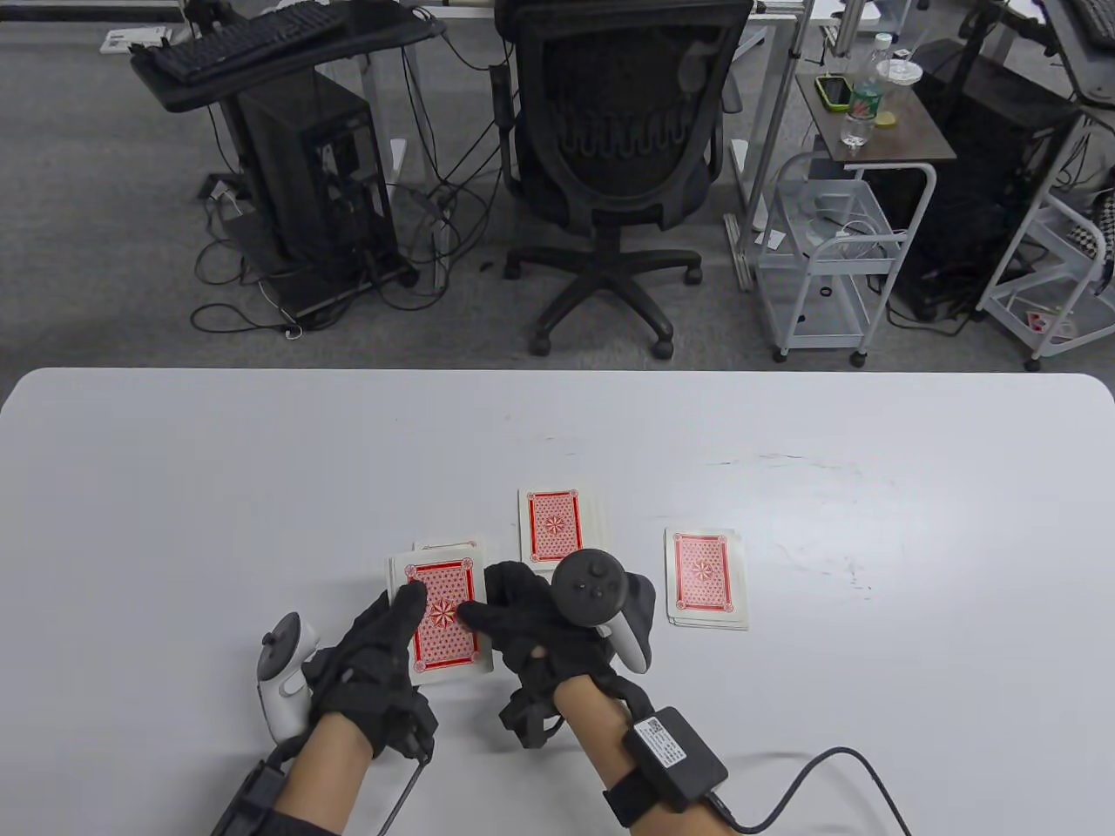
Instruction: Four-player card dealing with fan arrangement
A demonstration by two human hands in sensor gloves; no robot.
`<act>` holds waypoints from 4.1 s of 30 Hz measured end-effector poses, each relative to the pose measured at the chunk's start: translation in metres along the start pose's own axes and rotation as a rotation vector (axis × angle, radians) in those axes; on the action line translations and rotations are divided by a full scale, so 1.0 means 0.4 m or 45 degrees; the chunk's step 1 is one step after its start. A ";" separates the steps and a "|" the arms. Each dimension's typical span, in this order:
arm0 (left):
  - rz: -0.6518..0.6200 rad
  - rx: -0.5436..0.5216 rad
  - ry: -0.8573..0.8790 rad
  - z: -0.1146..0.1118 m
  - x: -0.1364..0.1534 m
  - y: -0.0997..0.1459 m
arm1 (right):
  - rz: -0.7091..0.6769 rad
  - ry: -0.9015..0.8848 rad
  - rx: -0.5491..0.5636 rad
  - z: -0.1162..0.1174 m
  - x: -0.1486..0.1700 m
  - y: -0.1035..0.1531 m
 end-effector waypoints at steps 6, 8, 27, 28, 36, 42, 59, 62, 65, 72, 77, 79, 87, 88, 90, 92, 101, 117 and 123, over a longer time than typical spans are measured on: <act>0.016 0.029 0.050 -0.001 0.001 -0.004 | -0.009 -0.186 -0.032 -0.037 0.028 -0.001; 0.012 0.011 0.040 0.007 -0.001 -0.006 | 0.002 -0.157 -0.029 -0.076 0.032 0.003; 0.031 -0.097 0.037 0.066 -0.007 -0.023 | 0.917 0.638 0.172 -0.447 0.365 0.052; 0.031 -0.100 0.037 0.068 -0.007 -0.024 | 0.955 0.702 0.170 -0.443 0.376 0.048; 0.034 -0.106 0.031 0.072 -0.008 -0.024 | 1.021 0.937 0.172 -0.428 0.364 0.043; 0.017 -0.081 0.022 0.050 -0.010 -0.016 | 0.643 0.633 0.214 -0.391 0.185 0.070; 0.010 0.025 -0.088 -0.036 0.015 0.008 | 0.075 0.084 -0.011 -0.007 0.008 0.026; 0.030 0.049 -0.053 -0.036 0.018 0.004 | 0.064 -0.015 0.010 -0.021 0.025 0.027; 0.039 0.092 -0.020 -0.036 0.018 -0.001 | 0.056 -0.175 -0.045 -0.036 0.056 0.027; 0.036 0.006 -0.023 0.015 0.010 -0.015 | 0.133 -0.170 -0.009 -0.135 0.119 0.055; 0.050 -0.045 -0.035 0.043 0.011 -0.025 | 0.334 0.157 -0.074 -0.137 0.165 0.066; 0.048 -0.047 -0.037 0.043 0.009 -0.024 | 0.441 0.379 -0.113 -0.117 0.175 0.057; 0.036 -0.050 -0.046 0.043 0.010 -0.022 | 0.670 1.005 -0.172 -0.052 0.170 0.034; 0.037 -0.049 -0.047 0.042 0.011 -0.022 | 0.658 0.993 -0.164 -0.051 0.167 0.035; 0.039 -0.044 -0.044 0.041 0.010 -0.021 | 0.618 0.962 -0.148 -0.060 0.152 0.040; 0.037 -0.037 -0.047 0.038 0.010 -0.021 | 0.548 0.879 -0.110 -0.075 0.129 0.046; 0.024 0.059 -0.063 -0.027 0.015 0.004 | -0.028 0.089 -0.098 -0.043 0.034 0.050; 0.065 0.082 -0.022 0.007 -0.001 -0.014 | 0.013 -0.094 -0.044 -0.044 0.028 0.005; 0.038 -0.223 0.048 0.164 -0.034 -0.036 | 0.155 0.032 -0.033 -0.060 0.015 -0.087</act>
Point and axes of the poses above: the tracker on the back of each hand, its own x axis roughly to the little-finger side, its own y axis roughly from the fingertips to the wrist, z = x × y, the point moved 3 cm from there along -y, roughly from the wrist to the fingertips, and after that the axes turned 12 degrees about -x, right-handed, at the moved point
